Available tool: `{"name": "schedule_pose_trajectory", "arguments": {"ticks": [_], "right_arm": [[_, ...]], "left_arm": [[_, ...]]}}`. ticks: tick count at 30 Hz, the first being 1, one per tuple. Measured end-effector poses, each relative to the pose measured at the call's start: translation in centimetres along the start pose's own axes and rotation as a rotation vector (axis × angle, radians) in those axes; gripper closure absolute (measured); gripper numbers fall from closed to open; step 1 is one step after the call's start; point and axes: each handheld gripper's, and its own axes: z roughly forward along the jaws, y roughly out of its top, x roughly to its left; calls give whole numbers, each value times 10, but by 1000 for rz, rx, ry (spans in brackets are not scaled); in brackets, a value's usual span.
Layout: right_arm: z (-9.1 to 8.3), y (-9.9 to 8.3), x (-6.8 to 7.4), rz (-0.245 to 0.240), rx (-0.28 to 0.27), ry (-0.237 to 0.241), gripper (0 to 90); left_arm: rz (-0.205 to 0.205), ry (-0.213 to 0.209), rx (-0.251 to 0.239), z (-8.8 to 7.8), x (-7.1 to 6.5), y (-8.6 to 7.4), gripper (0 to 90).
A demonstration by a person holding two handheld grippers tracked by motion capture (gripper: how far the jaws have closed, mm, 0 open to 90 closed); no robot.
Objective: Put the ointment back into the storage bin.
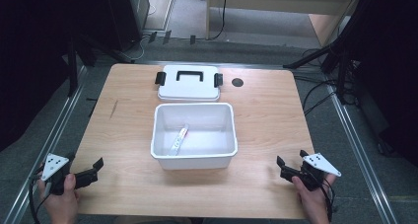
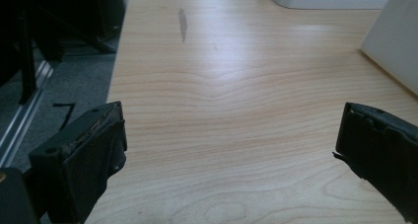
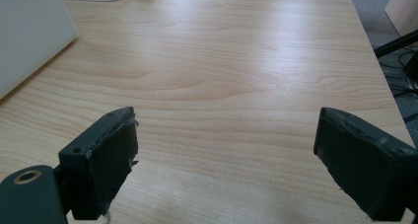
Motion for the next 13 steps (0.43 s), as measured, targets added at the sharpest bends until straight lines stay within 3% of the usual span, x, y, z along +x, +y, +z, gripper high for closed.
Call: {"name": "schedule_pose_trajectory", "arguments": {"ticks": [4,13], "right_arm": [[0,0,0,-1,0,0,100],[0,0,-1,4,-1,7,99]], "left_arm": [[-36,-2,-7,0,4,-5,0],[-65,5,-4,2,4,-3,0]]}}
